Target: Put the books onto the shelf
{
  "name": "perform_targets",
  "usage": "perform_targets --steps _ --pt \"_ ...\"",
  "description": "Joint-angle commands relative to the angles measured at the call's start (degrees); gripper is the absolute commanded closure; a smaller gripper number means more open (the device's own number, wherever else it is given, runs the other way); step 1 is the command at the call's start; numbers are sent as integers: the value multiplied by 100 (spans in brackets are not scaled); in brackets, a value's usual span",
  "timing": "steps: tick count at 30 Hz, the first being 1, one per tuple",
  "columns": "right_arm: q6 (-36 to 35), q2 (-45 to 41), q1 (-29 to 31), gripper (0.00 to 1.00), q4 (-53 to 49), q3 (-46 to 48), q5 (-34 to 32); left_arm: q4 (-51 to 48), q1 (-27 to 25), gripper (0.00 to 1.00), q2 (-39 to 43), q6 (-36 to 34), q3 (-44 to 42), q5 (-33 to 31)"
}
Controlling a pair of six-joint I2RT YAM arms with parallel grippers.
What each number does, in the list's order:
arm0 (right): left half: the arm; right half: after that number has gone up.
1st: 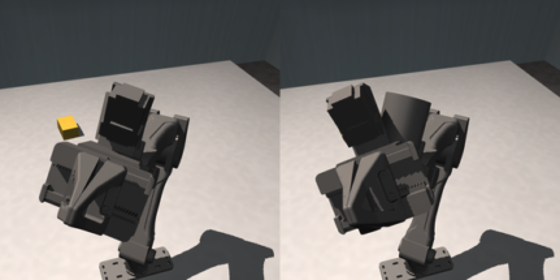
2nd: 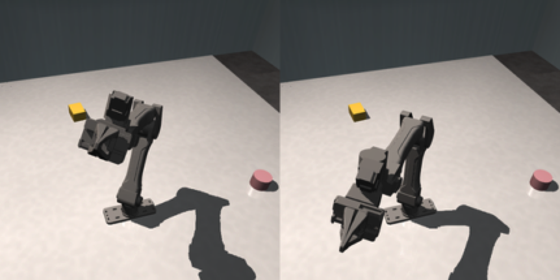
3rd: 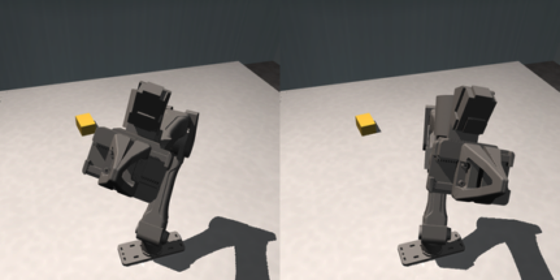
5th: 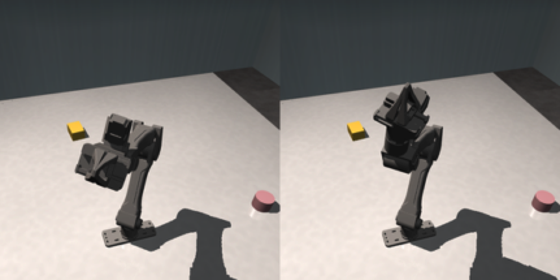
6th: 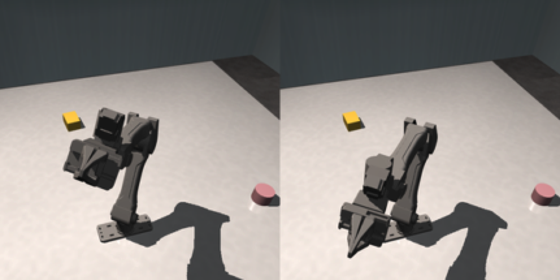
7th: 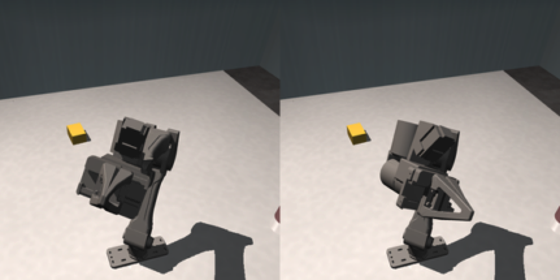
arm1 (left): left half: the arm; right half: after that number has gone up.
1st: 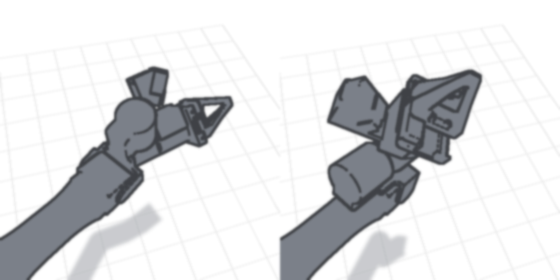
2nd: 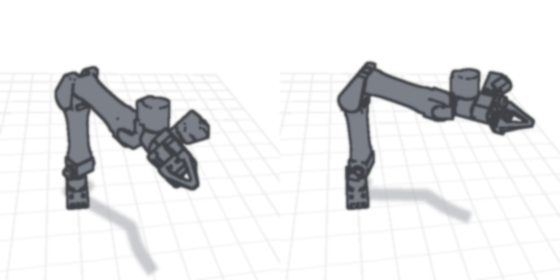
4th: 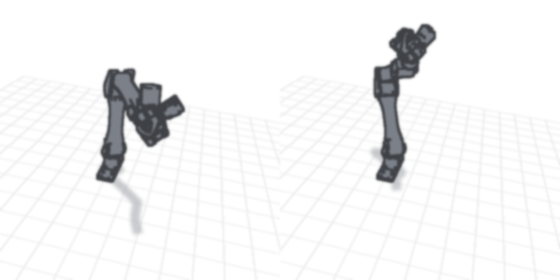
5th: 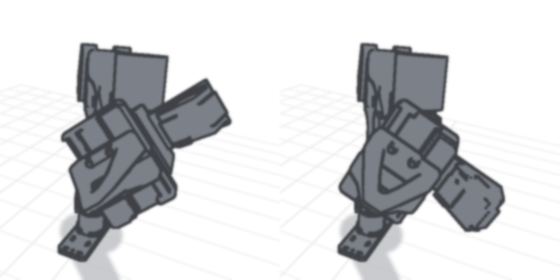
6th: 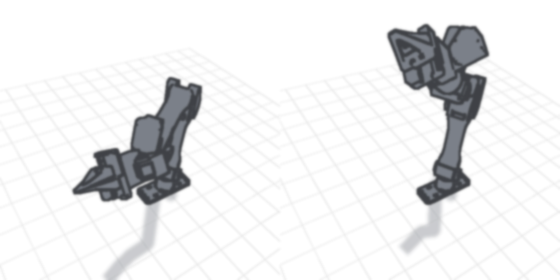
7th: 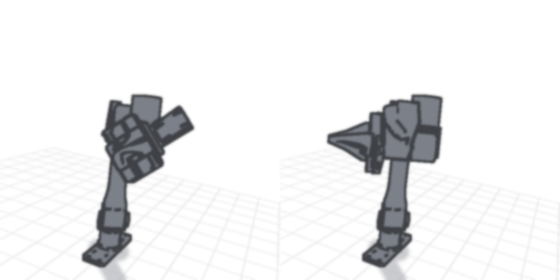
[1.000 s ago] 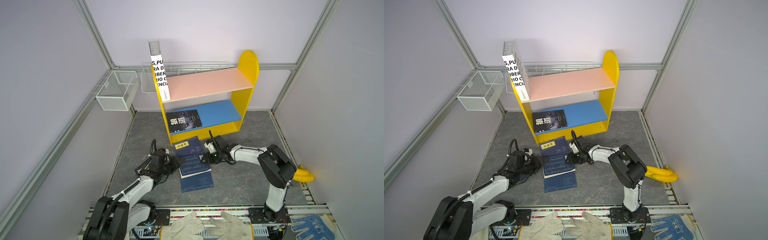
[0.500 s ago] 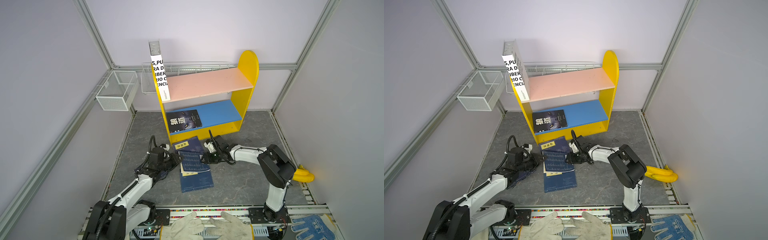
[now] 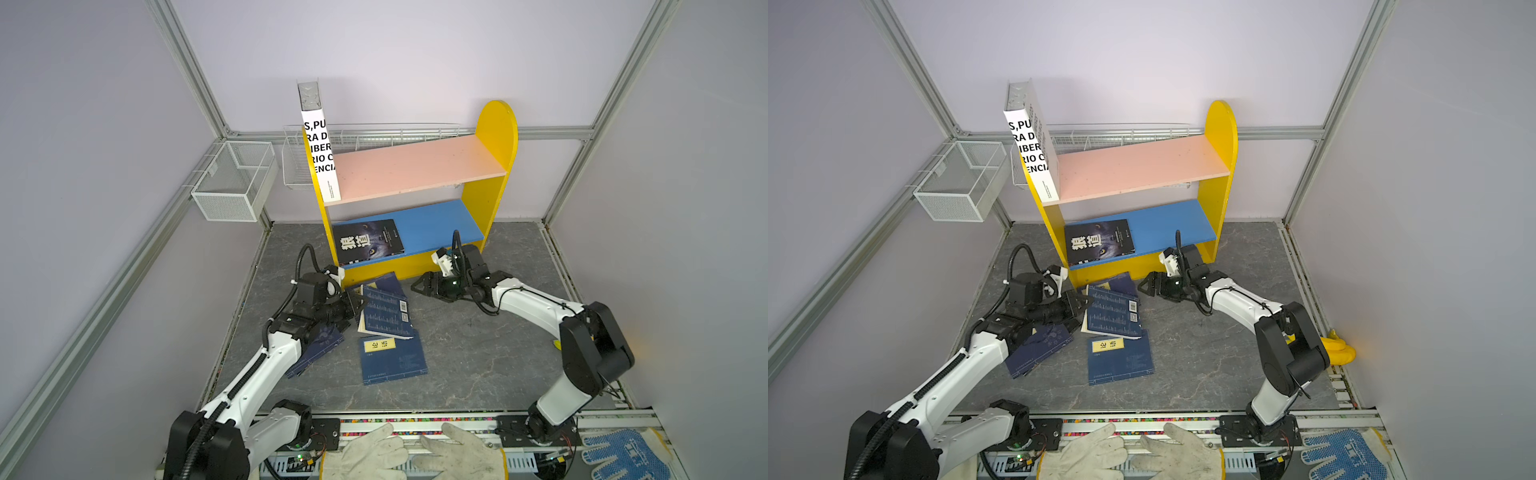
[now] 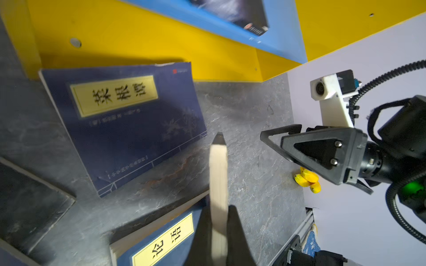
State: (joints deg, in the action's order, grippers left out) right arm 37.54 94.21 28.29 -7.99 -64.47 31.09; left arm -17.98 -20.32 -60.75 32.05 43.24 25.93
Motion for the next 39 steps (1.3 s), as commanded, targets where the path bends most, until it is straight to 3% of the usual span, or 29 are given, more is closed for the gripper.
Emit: perform_targets --steps 1,3,5,16,22,29,39 --pt "430 -273 -94 13 -264 -180 919 -916 -588 100 283 -1232 687 -907" --pt "707 -311 -171 11 -275 -134 1277 -1216 -1366 100 284 -1740 1027 -1950" --pt "1018 -331 -262 10 -190 -16 1611 -1277 -1931 100 244 -2024 1232 -2574" --pt "1644 -870 -412 6 -577 392 2247 -940 -3131 100 171 -2706 1380 -3630" --pt "1799 -813 -413 7 -816 332 2453 -751 -3602 100 -4 -2892 1455 -3902" --pt "1833 -647 -409 15 -1236 233 2463 -794 -4239 100 -357 -3273 1787 -4360" --pt "2096 -420 -409 33 -803 373 2515 -583 -4929 100 -731 -3978 1916 -4834"
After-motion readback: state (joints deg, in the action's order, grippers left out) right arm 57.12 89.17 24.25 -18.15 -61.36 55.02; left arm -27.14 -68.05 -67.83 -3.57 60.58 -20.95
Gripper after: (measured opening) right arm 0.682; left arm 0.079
